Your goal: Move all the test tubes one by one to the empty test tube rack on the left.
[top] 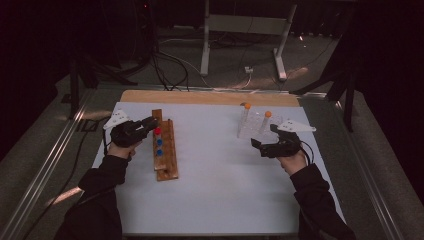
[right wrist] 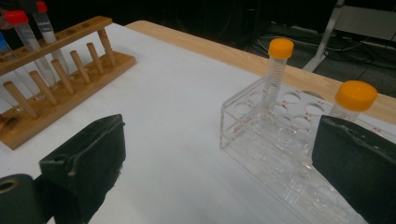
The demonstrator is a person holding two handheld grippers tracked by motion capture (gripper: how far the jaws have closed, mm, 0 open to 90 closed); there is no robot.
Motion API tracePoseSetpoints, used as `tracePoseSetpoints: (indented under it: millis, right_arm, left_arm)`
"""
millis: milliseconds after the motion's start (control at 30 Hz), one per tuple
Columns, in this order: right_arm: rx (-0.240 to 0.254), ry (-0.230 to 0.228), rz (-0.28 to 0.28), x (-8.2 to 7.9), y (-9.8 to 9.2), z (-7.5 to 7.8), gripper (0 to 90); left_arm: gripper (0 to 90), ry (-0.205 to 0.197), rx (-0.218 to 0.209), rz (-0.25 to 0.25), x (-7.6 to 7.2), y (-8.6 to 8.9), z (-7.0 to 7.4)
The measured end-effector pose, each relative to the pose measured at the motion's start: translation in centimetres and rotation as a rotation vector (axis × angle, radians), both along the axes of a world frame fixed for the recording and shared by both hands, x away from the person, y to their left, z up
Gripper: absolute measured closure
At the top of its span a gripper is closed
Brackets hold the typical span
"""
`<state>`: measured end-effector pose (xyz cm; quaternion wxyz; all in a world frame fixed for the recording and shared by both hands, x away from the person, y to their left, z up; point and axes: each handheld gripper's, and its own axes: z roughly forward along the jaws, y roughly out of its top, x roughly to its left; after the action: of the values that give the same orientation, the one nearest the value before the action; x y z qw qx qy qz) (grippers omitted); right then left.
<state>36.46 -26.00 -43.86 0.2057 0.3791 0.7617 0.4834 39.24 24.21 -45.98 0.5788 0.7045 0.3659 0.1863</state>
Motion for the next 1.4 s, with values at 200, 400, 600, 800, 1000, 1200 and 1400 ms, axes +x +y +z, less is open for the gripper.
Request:
tracePoseSetpoints:
  millis: [200, 400, 600, 800, 1000, 1200, 1400]
  right_arm:
    - [0.017, -0.013, -0.007, 0.3, -0.4, 0.3, 3.0]
    - [0.032, -0.010, -0.034, 1.0, -0.8, 0.4, 3.0]
    - [0.000, -0.020, -0.126, 2.5, -1.4, -0.6, 9.7]
    - [-0.054, -0.001, -0.203, 4.6, -2.1, -2.4, 32.2]
    - [-0.050, 0.016, -0.235, 6.2, -2.1, -3.2, 47.8]
    - [-0.058, 0.029, -0.268, 7.2, -1.9, -3.7, 63.2]
    - [-0.075, 0.034, -0.267, 7.7, -1.6, -3.7, 73.2]
  left_arm:
    - [27.3, -0.017, -0.045, 0.021, -0.3, 0.8, 1.7]
    - [5.8, -0.058, -0.032, -0.005, -1.5, 1.5, 3.1]
    - [0.6, -0.100, -0.025, -0.007, -3.5, 2.0, 3.7]
    - [0.6, -0.108, -0.023, -0.007, -4.2, 2.4, 3.6]
    - [0.6, -0.105, -0.011, -0.023, -4.4, 2.2, 3.5]
    - [0.6, -0.108, -0.011, -0.027, -4.5, 2.2, 3.6]
    - [0.6, -0.103, -0.013, -0.030, -4.4, 2.2, 3.5]
